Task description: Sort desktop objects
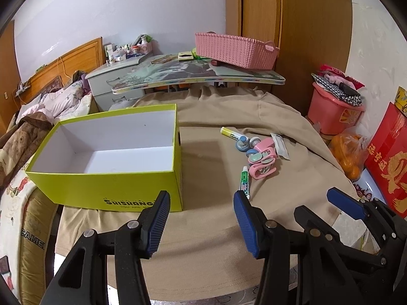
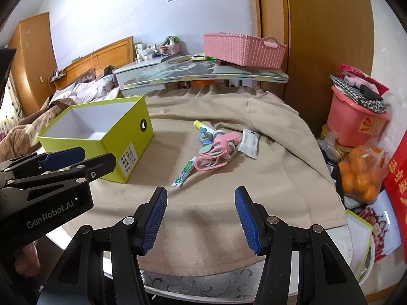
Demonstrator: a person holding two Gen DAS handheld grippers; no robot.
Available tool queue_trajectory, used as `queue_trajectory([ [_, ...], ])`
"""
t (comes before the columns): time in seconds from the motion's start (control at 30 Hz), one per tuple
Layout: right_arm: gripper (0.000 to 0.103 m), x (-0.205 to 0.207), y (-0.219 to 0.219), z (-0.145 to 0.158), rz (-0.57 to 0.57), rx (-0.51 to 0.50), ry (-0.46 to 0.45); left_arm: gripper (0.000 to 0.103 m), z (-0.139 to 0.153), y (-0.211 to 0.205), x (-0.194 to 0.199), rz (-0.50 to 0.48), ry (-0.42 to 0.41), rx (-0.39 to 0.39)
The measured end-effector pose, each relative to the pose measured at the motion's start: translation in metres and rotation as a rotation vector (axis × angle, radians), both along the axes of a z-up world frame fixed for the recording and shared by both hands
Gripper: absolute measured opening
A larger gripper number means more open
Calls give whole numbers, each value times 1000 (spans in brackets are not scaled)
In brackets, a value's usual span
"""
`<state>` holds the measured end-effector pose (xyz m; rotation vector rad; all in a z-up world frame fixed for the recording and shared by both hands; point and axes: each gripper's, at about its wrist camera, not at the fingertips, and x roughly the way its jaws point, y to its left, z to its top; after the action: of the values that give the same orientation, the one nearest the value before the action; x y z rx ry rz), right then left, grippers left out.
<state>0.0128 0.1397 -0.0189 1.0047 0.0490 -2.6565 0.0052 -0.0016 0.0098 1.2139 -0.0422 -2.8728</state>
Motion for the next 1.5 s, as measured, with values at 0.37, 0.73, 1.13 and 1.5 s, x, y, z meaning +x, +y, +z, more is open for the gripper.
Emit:
queue_trajectory([
  [0.37,58,-3,-5,1,0,8,-10,53,6,-11,5,28,13,4],
  [0.73,58,-5,-10,3,9,23,-8,53,6,-18,7,45,12,7],
  [1.13,58,-12,-4,5,-6,38,-3,53,1,-17,3,45,0,5],
  [1.5,58,-17,-3,1,-2,36,-19,53,-4,-10,-2,34,-15,-7],
])
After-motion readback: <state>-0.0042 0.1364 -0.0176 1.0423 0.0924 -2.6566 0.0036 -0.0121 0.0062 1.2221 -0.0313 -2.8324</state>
